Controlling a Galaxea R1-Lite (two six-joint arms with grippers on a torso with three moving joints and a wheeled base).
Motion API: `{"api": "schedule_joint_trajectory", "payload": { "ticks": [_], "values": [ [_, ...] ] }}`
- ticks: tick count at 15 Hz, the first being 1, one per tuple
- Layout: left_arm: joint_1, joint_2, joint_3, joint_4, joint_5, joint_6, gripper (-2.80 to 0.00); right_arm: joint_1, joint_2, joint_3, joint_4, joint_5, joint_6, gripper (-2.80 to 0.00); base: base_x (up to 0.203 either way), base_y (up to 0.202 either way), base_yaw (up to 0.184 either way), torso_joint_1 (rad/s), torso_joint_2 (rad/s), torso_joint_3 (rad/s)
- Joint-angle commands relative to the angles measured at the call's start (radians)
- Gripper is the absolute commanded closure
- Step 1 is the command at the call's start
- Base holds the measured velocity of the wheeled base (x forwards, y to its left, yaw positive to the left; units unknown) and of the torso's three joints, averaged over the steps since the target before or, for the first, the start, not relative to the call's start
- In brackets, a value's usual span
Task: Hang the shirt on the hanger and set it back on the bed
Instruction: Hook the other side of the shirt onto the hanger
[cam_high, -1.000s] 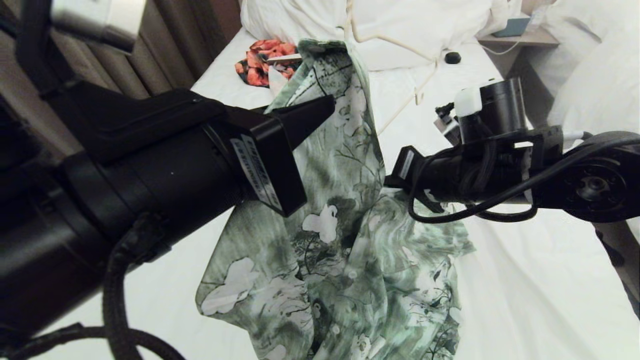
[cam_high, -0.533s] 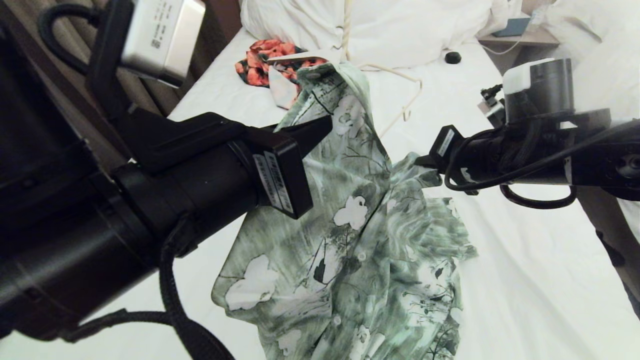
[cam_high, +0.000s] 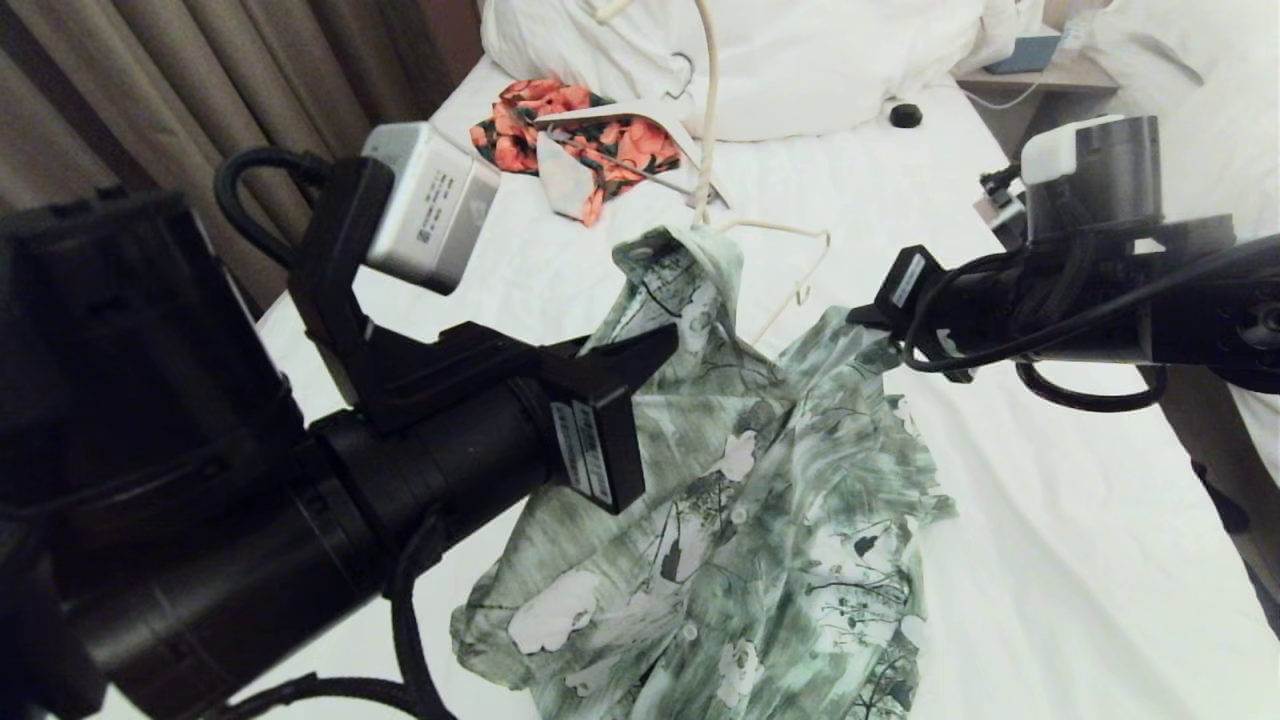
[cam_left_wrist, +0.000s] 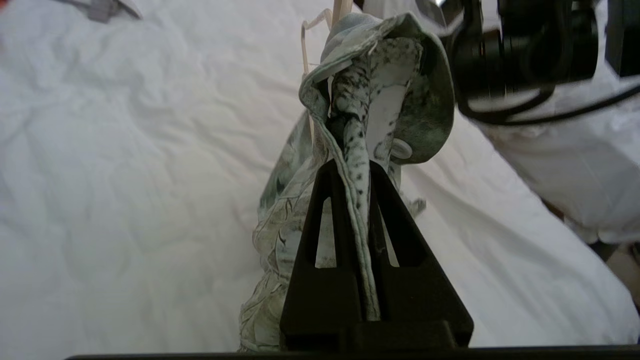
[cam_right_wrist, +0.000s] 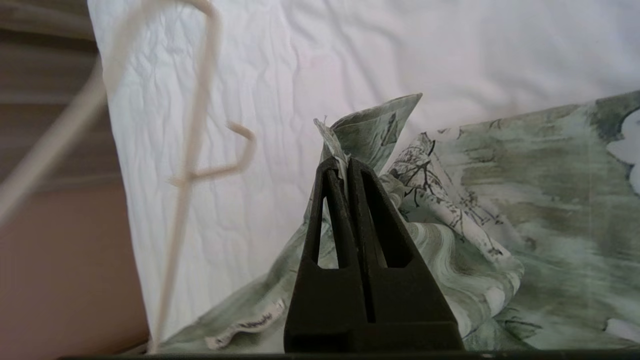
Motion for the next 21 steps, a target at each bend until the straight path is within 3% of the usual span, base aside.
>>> {"api": "schedule_joint_trajectory", "payload": {
  "ticks": [1,4,8,12,21],
  "values": [
    [-0.011,0.008,0.030,0.003,0.002,0.000,0.00,0.000,-0.001,-0.001,-0.001,-0.001,-0.006,0.00,0.000,0.000,0.000,0.000,0.00,0.000],
    [-0.056,-0.001,0.049,0.012,0.009,-0.002,0.00,0.000,0.002,0.004,-0.002,-0.005,-0.041,0.00,0.000,0.000,0.000,0.000,0.00,0.000],
    [-0.101,-0.028,0.056,0.018,0.068,-0.003,0.00,0.000,-0.006,0.006,-0.002,-0.005,-0.068,0.00,0.000,0.000,0.000,0.000,0.00,0.000],
    [-0.172,-0.073,0.057,0.126,0.069,-0.029,0.00,0.002,-0.008,0.004,-0.002,-0.005,-0.106,0.00,0.000,0.000,0.000,0.000,0.00,0.000],
    [-0.172,-0.021,0.053,0.130,0.068,-0.029,0.00,0.057,-0.092,0.014,0.005,-0.004,-0.211,0.00,0.000,0.000,0.000,0.000,0.00,0.000]
  ]
}}
